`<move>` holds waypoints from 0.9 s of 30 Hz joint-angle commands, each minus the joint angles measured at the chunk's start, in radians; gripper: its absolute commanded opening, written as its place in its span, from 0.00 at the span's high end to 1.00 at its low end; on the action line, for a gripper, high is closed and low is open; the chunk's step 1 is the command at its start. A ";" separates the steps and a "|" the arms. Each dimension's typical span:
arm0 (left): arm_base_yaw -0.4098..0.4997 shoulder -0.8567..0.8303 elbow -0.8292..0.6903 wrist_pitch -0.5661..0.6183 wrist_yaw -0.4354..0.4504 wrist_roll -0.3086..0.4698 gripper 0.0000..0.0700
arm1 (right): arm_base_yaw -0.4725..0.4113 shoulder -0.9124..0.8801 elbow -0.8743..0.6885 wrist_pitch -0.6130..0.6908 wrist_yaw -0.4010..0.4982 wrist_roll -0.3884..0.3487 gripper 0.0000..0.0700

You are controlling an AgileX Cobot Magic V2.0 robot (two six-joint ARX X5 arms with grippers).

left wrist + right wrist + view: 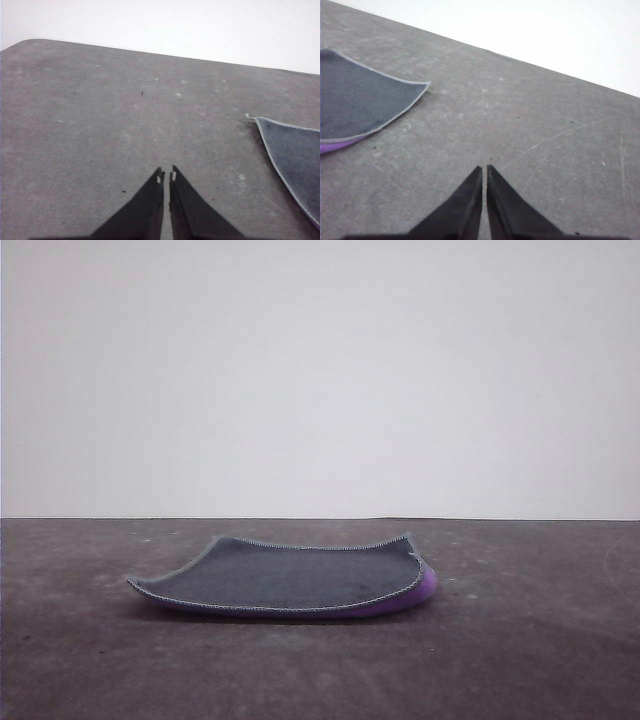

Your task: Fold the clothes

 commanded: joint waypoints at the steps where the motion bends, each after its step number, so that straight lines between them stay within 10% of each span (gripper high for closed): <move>1: -0.001 -0.002 -0.020 0.011 0.001 0.010 0.99 | -0.001 0.000 -0.007 0.008 0.000 -0.002 0.98; 27: -0.001 -0.002 -0.019 0.026 0.001 0.010 0.99 | -0.001 0.000 -0.007 0.010 -0.003 0.020 0.98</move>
